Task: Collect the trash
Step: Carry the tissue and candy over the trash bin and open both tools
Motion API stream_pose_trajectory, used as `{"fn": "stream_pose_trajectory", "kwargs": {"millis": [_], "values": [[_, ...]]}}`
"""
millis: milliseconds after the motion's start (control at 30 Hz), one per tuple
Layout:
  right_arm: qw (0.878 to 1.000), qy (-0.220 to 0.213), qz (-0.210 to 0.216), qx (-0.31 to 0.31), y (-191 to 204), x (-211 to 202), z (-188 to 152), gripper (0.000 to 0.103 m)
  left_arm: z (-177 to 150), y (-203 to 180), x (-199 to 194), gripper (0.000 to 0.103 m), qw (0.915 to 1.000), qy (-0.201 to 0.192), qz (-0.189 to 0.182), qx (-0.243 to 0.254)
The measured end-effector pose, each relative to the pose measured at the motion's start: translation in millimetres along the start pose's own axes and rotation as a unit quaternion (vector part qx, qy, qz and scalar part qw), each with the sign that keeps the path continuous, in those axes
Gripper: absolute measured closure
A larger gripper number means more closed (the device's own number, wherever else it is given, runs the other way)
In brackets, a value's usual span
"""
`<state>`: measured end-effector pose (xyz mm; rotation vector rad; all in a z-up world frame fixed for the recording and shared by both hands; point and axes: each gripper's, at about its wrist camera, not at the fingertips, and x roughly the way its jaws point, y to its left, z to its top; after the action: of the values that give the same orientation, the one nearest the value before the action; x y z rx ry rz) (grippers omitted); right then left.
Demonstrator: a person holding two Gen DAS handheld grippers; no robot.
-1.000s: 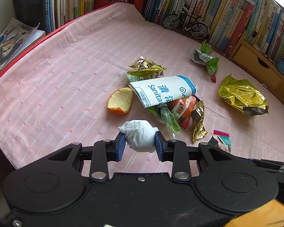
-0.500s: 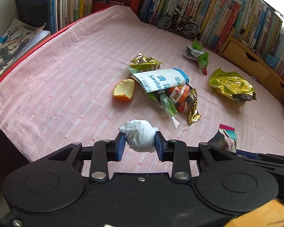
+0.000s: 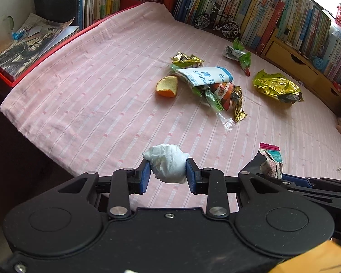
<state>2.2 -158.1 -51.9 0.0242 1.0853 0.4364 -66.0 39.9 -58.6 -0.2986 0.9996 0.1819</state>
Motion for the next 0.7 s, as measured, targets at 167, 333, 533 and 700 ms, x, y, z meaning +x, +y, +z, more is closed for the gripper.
{"fn": "stream_pose_trajectory", "kwargs": {"millis": [167, 333, 533, 700], "values": [[1.0, 0.007, 0.005, -0.011, 16.8, -3.9, -17.6, 0.062, -20.0, 17.5, -9.5, 0.072, 1.0, 0.005, 0.003, -0.004], [0.999, 0.028, 0.012, -0.028, 34.1, -2.6, -43.7, 0.062, -45.9, 41.2, -16.3, 0.072, 0.9996, 0.018, 0.008, -0.021], [0.997, 0.056, 0.027, -0.039, 51.9, 4.0, -76.1, 0.062, -83.6, 70.7, -18.0, 0.072, 0.998, 0.042, 0.02, -0.043], [0.995, 0.083, 0.044, -0.039, 65.6, 15.1, -101.0, 0.062, -117.7, 96.0, -13.7, 0.072, 0.9949, 0.074, 0.029, -0.061]]}}
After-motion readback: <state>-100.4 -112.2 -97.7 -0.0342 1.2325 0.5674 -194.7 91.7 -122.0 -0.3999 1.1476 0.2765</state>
